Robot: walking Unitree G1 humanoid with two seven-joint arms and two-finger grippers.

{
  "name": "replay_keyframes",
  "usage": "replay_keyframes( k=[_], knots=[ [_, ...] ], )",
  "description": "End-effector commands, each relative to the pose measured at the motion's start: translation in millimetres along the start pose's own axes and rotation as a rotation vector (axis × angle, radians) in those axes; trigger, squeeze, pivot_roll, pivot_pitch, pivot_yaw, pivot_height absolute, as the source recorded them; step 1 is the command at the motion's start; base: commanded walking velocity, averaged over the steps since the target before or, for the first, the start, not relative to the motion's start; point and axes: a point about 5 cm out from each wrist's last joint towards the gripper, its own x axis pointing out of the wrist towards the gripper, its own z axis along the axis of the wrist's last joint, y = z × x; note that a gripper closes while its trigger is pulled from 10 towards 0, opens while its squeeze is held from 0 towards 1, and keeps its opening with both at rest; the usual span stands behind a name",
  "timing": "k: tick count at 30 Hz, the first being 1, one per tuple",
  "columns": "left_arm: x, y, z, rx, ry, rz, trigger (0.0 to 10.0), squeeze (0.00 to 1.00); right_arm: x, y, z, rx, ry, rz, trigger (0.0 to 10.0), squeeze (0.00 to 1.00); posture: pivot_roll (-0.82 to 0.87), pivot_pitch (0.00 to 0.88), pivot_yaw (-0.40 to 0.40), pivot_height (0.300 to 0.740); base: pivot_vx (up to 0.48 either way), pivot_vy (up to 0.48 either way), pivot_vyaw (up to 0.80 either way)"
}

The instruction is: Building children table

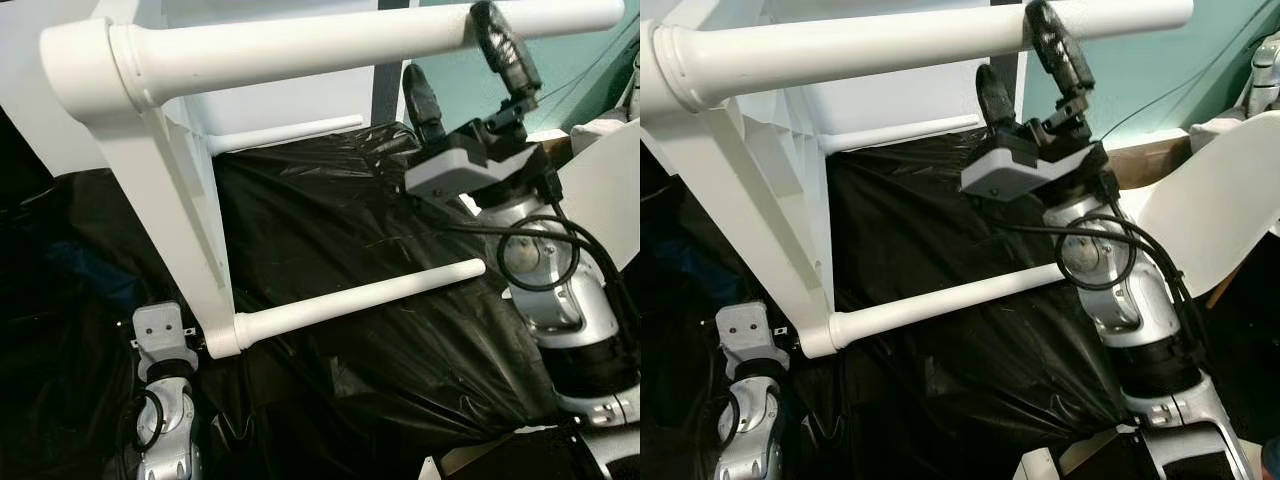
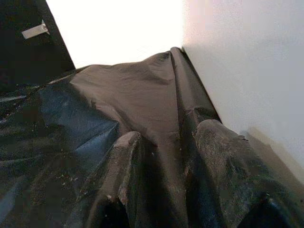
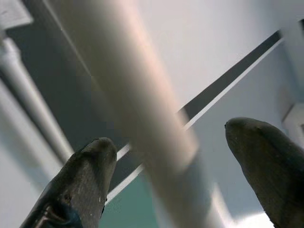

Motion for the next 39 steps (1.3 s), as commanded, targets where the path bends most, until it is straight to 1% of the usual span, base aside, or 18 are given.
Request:
replay_keyframes(
  k=[1, 4, 11, 12, 13, 14, 16, 19, 21, 22, 26, 27, 28, 29, 33, 35, 37, 39],
  knots=[
    [0.3, 7.5, -1.5, 0.011, 0.0, 0.166, 10.0, 0.0, 2.8, 1.3, 2.0, 0.01, -0.008, 0.006, 10.0, 0.0, 0.07, 0.0, 0.052, 0.74, 0.0, 0.0, 0.0],
    [2.4, 4.0, -2.2, 0.011, -0.005, 0.157, 10.0, 0.0, 16.7, 4.3, 7.2, 0.031, -0.031, 0.012, 10.0, 0.0, 0.08, 0.0, 0.044, 0.74, 0.0, 0.0, 0.0],
    [1.3, 2.7, -3.1, 0.008, -0.004, 0.157, 10.0, 0.0, 22.4, 8.7, 9.6, 0.05, -0.016, 0.024, 10.0, 0.0, 0.08, 0.0, 0.039, 0.74, 0.0, 0.0, 0.0],
    [0.5, 2.0, -3.7, 0.007, -0.003, 0.157, 10.0, 0.0, 27.3, 11.2, 8.9, 0.057, 0.005, 0.028, 10.0, 0.0, 0.08, 0.0, 0.039, 0.74, 0.0, 0.0, 0.0],
    [0.5, 2.0, -3.7, 0.007, -0.003, 0.157, 10.0, 0.0, 27.3, 11.2, 8.9, 0.057, 0.005, 0.028, 10.0, 0.0, 0.08, 0.0, 0.039, 0.74, 0.0, 0.0, 0.0],
    [0.1, 1.1, -3.9, 0.006, -0.003, 0.154, 10.0, 0.0, 32.8, 14.5, 6.7, 0.06, 0.032, 0.042, 10.0, 0.0, 0.08, 0.0, 0.036, 0.74, 0.0, 0.0, 0.0],
    [0.1, 1.1, -3.9, 0.006, -0.003, 0.154, 10.0, 0.0, 32.8, 14.5, 6.7, 0.06, 0.032, 0.042, 10.0, 0.0, 0.08, 0.0, 0.036, 0.74, 0.0, 0.0, 0.0],
    [1.0, -0.1, -3.5, 0.005, -0.007, 0.153, 10.0, 0.0, 46.8, 19.7, 0.7, 0.049, 0.097, 0.077, 10.0, 0.0, 0.08, 0.0, 0.032, 0.74, 0.0, 0.0, 0.0],
    [1.0, -0.1, -3.5, 0.005, -0.007, 0.153, 10.0, 0.0, 46.8, 19.7, 0.7, 0.049, 0.097, 0.077, 10.0, 0.0, 0.08, 0.0, 0.032, 0.74, 0.0, 0.0, 0.0],
    [1.4, -0.6, -3.6, 0.004, -0.009, 0.154, 10.0, 0.0, 50.5, 20.3, -1.5, 0.045, 0.118, 0.085, 10.0, 0.0, 0.08, 0.0, 0.03, 0.74, 0.0, 0.0, 0.0],
    [0.6, -1.8, -4.1, 0.001, -0.007, 0.155, 10.0, 0.0, 53.3, 23.4, -4.3, 0.041, 0.145, 0.116, 10.0, 0.0, 0.08, 0.0, 0.027, 0.74, 0.0, 0.0, 0.0],
    [0.1, -2.6, -4.5, -0.001, -0.006, 0.155, 10.0, 0.0, 54.0, 25.7, -4.9, 0.044, 0.154, 0.136, 5.5, 0.0, 0.08, 0.0, 0.026, 0.74, 0.0, 0.0, 0.0],
    [0.1, -2.6, -4.5, -0.001, -0.006, 0.155, 10.0, 0.0, 54.0, 25.7, -4.9, 0.044, 0.154, 0.136, 5.5, 0.0, 0.08, 0.0, 0.026, 0.74, 0.0, 0.0, 0.0],
    [-0.3, -3.1, -4.7, -0.003, -0.005, 0.155, 10.0, 0.0, 54.8, 27.4, -5.1, 0.047, 0.162, 0.149, 0.0, 0.0, 0.08, 0.0, 0.026, 0.74, 0.0, 0.0, 0.0],
    [-0.9, -5.6, -4.8, -0.008, -0.003, 0.154, 10.0, 0.0, 54.5, 32.4, -6.5, 0.064, 0.176, 0.195, 0.0, 0.0, 0.07, 0.0, 0.02, 0.74, 0.0, 0.0, 0.0],
    [-1.2, -6.4, -5.1, -0.011, -0.002, 0.155, 10.0, 0.0, 51.8, 36.1, -10.5, 0.094, 0.214, 0.217, 0.0, 0.0, 0.07, 0.0, 0.019, 0.74, 0.0, 0.0, 0.0],
    [-1.6, -6.7, -5.6, -0.014, -0.001, 0.158, 10.0, 0.0, 46.5, 40.0, -17.3, 0.159, 0.284, 0.223, 0.0, 0.0, 0.07, 0.0, 0.018, 0.74, 0.0, 0.0, 0.0],
    [-1.6, -6.7, -5.6, -0.014, -0.001, 0.158, 10.0, 0.0, 46.5, 40.0, -17.3, 0.159, 0.284, 0.223, 0.0, 0.0, 0.07, 0.0, 0.018, 0.74, 0.0, 0.0, 0.0]
  ],
)
